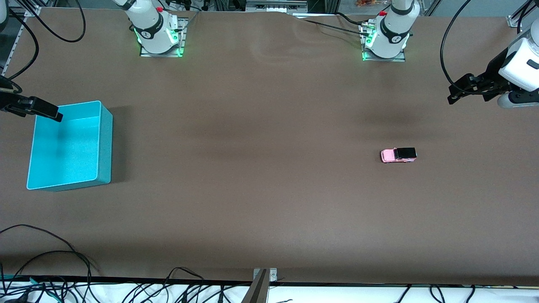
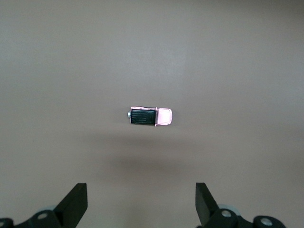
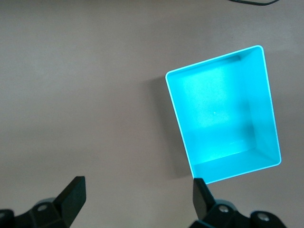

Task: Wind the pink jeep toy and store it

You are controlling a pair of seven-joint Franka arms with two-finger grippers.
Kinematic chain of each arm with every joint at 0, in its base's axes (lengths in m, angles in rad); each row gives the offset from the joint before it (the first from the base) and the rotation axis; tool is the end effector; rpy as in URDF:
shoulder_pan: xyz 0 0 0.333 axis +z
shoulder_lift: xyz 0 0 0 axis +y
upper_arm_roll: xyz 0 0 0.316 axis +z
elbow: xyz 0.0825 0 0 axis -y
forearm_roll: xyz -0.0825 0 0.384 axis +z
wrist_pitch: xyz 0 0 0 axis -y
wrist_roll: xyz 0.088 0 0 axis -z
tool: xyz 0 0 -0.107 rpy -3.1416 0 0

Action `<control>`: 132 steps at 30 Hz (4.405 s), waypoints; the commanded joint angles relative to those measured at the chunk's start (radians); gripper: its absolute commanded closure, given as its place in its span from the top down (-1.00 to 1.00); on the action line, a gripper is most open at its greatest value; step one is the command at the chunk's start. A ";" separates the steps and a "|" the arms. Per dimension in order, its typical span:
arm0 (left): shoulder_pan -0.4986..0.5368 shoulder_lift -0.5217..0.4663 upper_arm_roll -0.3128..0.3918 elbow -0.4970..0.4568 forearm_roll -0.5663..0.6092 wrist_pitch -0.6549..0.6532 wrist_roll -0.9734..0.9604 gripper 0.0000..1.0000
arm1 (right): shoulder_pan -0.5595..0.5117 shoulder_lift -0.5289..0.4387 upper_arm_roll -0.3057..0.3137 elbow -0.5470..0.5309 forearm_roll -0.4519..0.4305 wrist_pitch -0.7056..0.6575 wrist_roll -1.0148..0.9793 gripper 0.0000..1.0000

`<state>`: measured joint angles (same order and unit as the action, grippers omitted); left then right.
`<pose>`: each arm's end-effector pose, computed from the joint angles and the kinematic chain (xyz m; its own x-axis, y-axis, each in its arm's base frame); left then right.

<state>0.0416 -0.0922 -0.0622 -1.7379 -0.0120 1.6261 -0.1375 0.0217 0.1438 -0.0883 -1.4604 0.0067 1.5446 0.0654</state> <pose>0.5279 -0.0135 0.6000 0.9928 0.1177 -0.0204 0.1178 -0.9930 0.0035 0.5938 -0.0351 0.5918 0.9896 -0.1312 -0.0585 -0.1308 -0.9914 0.0098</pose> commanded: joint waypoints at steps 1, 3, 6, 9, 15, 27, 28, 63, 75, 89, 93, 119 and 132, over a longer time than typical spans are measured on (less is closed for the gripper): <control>0.006 0.019 0.001 0.044 -0.005 -0.005 -0.010 1.00 | -0.002 -0.004 -0.001 0.017 0.001 -0.018 -0.006 1.00; 0.004 0.022 0.001 0.044 -0.005 -0.005 -0.010 1.00 | -0.002 -0.004 0.001 0.017 0.001 -0.018 -0.006 1.00; 0.004 0.029 0.001 0.046 -0.005 -0.005 -0.011 1.00 | -0.002 -0.004 -0.001 0.017 0.001 -0.018 -0.007 1.00; 0.004 0.031 0.001 0.047 -0.005 -0.005 -0.011 1.00 | -0.003 -0.004 -0.002 0.017 0.001 -0.018 -0.009 1.00; 0.004 0.032 0.001 0.047 -0.008 -0.005 -0.010 1.00 | -0.003 -0.006 -0.004 0.017 0.001 -0.018 -0.009 1.00; 0.014 0.040 0.001 0.047 -0.016 -0.005 -0.005 1.00 | -0.002 -0.006 -0.004 0.017 0.001 -0.018 -0.009 1.00; 0.014 0.040 0.001 0.047 -0.016 -0.005 -0.005 1.00 | -0.003 -0.006 -0.005 0.017 0.001 -0.020 -0.010 1.00; 0.027 0.083 0.001 0.034 -0.066 -0.009 0.006 1.00 | -0.003 -0.006 -0.013 0.017 0.001 -0.018 -0.012 1.00; 0.023 0.094 0.001 -0.057 -0.066 0.078 -0.008 1.00 | -0.003 -0.006 -0.014 0.015 0.003 -0.020 -0.015 1.00; 0.018 0.141 0.001 -0.207 -0.033 0.311 -0.005 1.00 | -0.003 -0.006 -0.016 0.015 0.003 -0.018 -0.015 1.00; 0.018 0.146 0.001 -0.276 -0.032 0.415 -0.005 1.00 | -0.003 -0.006 -0.016 0.015 0.004 -0.018 -0.015 1.00; 0.004 0.262 0.002 -0.476 -0.029 0.736 0.100 1.00 | -0.003 -0.006 -0.022 0.015 0.004 -0.020 -0.036 1.00; 0.004 0.298 0.019 -0.494 0.021 0.750 0.573 1.00 | -0.003 -0.007 -0.016 0.015 0.004 -0.032 -0.035 1.00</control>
<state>0.0488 0.1895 -0.0447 -2.2090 -0.0141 2.3552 0.3122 0.0206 0.1413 -0.1059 -1.4603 0.0066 1.5402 0.0470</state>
